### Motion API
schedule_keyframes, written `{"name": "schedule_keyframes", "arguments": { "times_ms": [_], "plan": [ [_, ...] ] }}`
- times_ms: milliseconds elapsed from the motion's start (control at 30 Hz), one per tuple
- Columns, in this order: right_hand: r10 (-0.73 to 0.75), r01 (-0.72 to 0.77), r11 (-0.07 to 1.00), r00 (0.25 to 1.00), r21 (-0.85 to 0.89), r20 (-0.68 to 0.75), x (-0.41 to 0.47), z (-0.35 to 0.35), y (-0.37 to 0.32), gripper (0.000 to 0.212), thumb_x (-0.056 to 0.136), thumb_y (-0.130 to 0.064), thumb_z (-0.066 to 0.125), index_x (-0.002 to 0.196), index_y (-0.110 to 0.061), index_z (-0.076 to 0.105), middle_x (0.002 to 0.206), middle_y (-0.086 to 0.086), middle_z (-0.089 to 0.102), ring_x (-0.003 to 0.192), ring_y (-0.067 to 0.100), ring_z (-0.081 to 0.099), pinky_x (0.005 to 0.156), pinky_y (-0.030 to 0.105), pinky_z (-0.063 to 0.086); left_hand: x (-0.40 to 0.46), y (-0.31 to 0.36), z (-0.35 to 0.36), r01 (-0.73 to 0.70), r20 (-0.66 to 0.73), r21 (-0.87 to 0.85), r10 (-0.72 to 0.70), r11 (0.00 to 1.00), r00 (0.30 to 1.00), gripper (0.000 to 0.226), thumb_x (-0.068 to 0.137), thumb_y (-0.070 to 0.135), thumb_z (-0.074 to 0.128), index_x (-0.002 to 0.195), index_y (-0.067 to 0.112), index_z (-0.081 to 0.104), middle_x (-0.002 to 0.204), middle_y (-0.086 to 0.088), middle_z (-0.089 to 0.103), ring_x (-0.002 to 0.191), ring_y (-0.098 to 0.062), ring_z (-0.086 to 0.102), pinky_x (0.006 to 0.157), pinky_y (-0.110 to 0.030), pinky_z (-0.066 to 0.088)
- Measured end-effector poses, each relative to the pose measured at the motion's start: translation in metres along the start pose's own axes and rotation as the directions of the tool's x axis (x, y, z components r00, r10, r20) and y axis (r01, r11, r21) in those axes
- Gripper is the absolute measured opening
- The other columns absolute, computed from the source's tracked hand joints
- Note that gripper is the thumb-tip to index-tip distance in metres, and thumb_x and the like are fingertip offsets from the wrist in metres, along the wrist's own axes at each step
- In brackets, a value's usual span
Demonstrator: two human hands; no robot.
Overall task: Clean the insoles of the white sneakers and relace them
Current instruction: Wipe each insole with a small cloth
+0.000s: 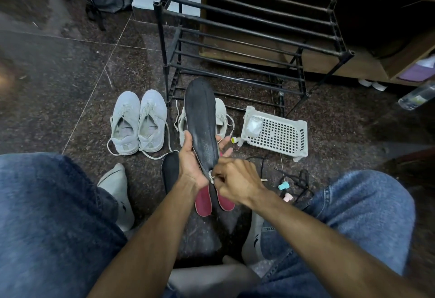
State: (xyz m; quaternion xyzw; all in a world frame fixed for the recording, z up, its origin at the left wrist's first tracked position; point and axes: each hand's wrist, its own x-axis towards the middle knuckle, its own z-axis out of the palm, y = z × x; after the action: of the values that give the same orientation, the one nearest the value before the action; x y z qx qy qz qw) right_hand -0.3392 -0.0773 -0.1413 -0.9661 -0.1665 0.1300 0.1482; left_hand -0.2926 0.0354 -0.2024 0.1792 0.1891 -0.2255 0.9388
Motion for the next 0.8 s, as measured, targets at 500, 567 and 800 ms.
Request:
{"name": "schedule_keyframes", "arguments": {
  "times_ms": [500, 567, 800],
  "plan": [
    [0.174, -0.165, 0.979, 0.982, 0.118, -0.071, 0.004, -0.001, 0.002, 0.022, 0.082, -0.019, 0.056, 0.096, -0.02, 0.073, 0.104, -0.001, 0.069, 0.091, 0.026, 0.064, 0.085, 0.039, 0.052, -0.005, -0.012, 0.002, 0.027, -0.051, -0.021, -0.028, 0.999, 0.998, 0.079, 0.089, 0.07, 0.037, 0.084, 0.001, 0.077, 0.095, -0.017, 0.071, 0.107, -0.031, 0.065, 0.105, -0.049, 0.042],
    [0.229, -0.221, 0.972, 0.968, 0.084, -0.106, 0.02, -0.008, 0.012, 0.025, 0.083, -0.02, 0.056, 0.101, -0.019, 0.073, 0.111, 0.003, 0.069, 0.098, 0.03, 0.064, 0.088, 0.042, 0.052, -0.011, -0.019, 0.005, 0.101, -0.047, 0.01, -0.1, 0.995, 0.994, 0.077, 0.09, 0.071, 0.035, 0.093, 0.006, 0.076, 0.099, -0.016, 0.072, 0.094, -0.03, 0.069, 0.095, -0.046, 0.047],
    [0.111, -0.107, 0.984, 0.994, 0.14, -0.021, -0.002, -0.001, 0.0, 0.023, 0.083, -0.016, 0.056, 0.096, -0.02, 0.074, 0.1, -0.003, 0.069, 0.089, 0.022, 0.064, 0.084, 0.037, 0.053, -0.004, -0.008, -0.004, 0.065, -0.082, 0.009, -0.064, 0.998, 0.995, 0.079, 0.086, 0.07, 0.041, 0.091, -0.001, 0.076, 0.133, -0.026, 0.056, 0.119, -0.032, 0.059, 0.105, -0.046, 0.042]
  ]
}}
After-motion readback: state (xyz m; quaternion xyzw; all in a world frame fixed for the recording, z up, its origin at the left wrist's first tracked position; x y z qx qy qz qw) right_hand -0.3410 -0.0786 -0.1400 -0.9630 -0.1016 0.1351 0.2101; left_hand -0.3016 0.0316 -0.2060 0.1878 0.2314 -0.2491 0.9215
